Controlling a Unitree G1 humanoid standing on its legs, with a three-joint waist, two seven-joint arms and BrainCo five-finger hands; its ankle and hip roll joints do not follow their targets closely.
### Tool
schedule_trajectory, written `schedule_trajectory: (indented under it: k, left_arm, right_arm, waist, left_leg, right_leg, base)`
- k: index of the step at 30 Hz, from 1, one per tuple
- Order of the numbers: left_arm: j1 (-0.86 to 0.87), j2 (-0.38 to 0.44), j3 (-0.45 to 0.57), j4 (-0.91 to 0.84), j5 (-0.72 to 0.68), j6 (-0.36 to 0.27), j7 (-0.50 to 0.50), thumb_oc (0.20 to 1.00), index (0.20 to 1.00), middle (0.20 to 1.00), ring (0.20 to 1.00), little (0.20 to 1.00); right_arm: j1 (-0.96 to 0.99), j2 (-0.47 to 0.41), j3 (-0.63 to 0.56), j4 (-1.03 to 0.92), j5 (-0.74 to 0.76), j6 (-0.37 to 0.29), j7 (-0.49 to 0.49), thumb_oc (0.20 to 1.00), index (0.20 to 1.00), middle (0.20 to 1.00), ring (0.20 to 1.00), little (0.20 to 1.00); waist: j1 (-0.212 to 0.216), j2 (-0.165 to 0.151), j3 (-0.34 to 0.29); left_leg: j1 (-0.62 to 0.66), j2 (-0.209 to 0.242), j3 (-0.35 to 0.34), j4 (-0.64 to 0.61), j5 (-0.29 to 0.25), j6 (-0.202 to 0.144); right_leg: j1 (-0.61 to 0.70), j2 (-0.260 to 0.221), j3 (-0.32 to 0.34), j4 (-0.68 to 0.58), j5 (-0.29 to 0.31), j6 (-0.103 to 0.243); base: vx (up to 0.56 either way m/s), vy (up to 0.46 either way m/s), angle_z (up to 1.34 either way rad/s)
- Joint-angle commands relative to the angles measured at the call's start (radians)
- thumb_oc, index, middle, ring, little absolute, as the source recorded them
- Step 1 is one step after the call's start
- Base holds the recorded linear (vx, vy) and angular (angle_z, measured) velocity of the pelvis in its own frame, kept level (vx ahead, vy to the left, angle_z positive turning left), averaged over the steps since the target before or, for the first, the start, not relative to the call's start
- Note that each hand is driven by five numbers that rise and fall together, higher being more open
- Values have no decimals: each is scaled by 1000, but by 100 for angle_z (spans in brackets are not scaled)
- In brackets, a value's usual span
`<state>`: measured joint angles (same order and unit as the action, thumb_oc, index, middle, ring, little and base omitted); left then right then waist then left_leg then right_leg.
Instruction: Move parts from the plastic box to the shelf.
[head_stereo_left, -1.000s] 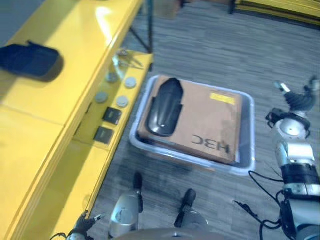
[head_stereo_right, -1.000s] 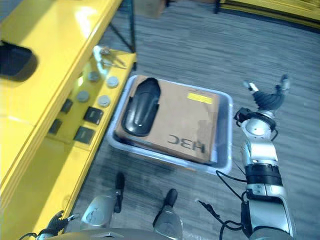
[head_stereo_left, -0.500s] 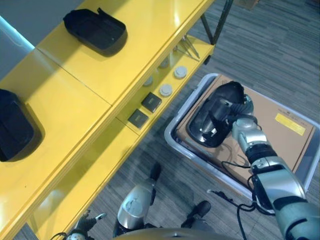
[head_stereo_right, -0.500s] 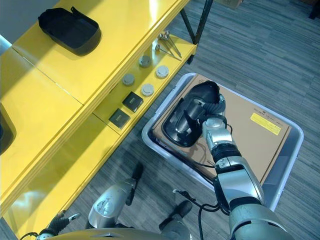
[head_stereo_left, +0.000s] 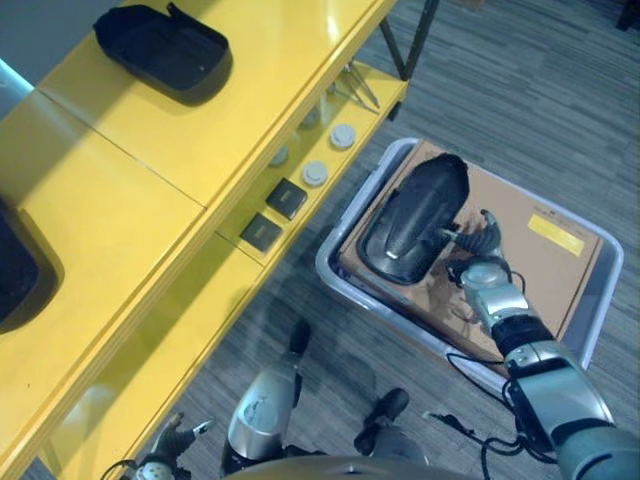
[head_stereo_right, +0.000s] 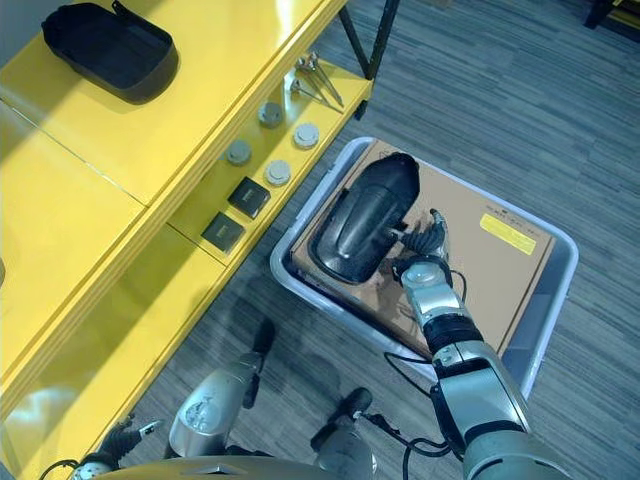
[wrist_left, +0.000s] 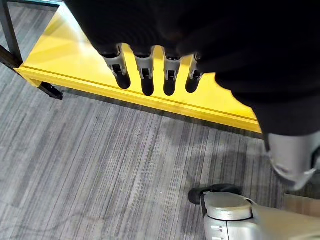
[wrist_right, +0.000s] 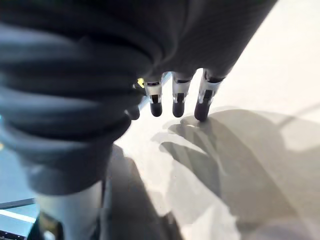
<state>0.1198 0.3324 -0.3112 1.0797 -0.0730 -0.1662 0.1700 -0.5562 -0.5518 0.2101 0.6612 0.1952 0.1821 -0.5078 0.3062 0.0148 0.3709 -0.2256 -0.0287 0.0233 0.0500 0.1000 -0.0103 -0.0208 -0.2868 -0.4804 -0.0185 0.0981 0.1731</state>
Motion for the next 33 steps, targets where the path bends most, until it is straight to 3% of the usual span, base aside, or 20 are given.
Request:
schedule_trajectory:
  k: [1, 13, 22, 23, 24, 26, 30, 33]
  left_arm:
    - [50, 6, -9, 13, 7, 0, 17, 1000, 1000, 1000, 1000, 1000]
    - [42, -12, -11, 22, -6, -4, 25, 1000, 1000, 1000, 1000, 1000]
    - [20, -27, -39, 14, -24, -7, 30, 1000, 1000, 1000, 1000, 1000]
    - [16, -27, -45, 12, -32, -7, 32, 1000, 1000, 1000, 1000, 1000]
    - [12, -26, -46, 10, -36, -6, 31, 1000, 1000, 1000, 1000, 1000]
    - [6, -24, -49, 9, -44, -5, 27, 1000, 1000, 1000, 1000, 1000]
    - [5, -19, -58, -1, -43, -12, 32, 1000, 1000, 1000, 1000, 1000]
    - [0, -10, -70, -13, -45, -18, 33, 1000, 1000, 1000, 1000, 1000]
  right_arm:
    - [26, -68, -6, -62, 2, -19, -30, 1000, 1000, 1000, 1000, 1000]
    - [43, 5, 33, -105, 19, 18, 31, 1000, 1000, 1000, 1000, 1000]
    - [13, 81, 109, -67, -3, 89, -12, 1000, 1000, 1000, 1000, 1000]
    - [2, 83, 115, -51, -9, 115, -24, 862, 862, 862, 862, 862]
    - [-5, 85, 122, -38, -27, 144, -32, 558, 558, 558, 558, 558]
    - [-15, 85, 135, -8, -62, 183, -32, 200, 200, 200, 200, 200]
    - [-14, 79, 168, 84, -86, 225, -11, 200, 200, 200, 200, 200]
    - [0, 74, 183, 167, -68, 198, -12, 200, 200, 200, 200, 200]
  waist:
    - [5, 28, -46]
    - [-2, 38, -33]
    - [8, 57, -13]
    - [10, 58, -11]
    - [11, 60, -9]
    - [12, 60, -6]
    - [19, 58, -3]
    - [25, 55, -1]
  left_leg:
    - [-9, 61, 34, -37, -7, -33]
    - [-9, 52, 34, -40, -9, -28]
    - [-30, 43, 29, -32, -8, -27]
    - [-32, 41, 28, -32, -7, -27]
    - [-34, 40, 27, -32, -7, -26]
    - [-36, 40, 25, -31, -7, -25]
    - [-38, 39, 24, -31, -9, -24]
    - [-25, 38, 15, -31, -30, -30]
  right_leg:
    - [-53, -27, 52, 123, -62, 28]
    - [-73, -33, 65, 131, -59, 27]
    - [-98, -44, 69, 145, -56, 23]
    - [-99, -44, 70, 146, -56, 23]
    - [-104, -45, 71, 149, -56, 22]
    - [-109, -45, 76, 153, -57, 22]
    - [-110, -44, 74, 154, -57, 22]
    - [-104, -46, 80, 165, -75, 32]
  base:
    - [0, 0, 0]
    - [-11, 24, -1]
    - [-26, 37, 0]
    - [-41, 30, -2]
    - [-31, 26, -3]
    - [0, 0, 0]
    - [0, 0, 0]
    - [54, -64, 1]
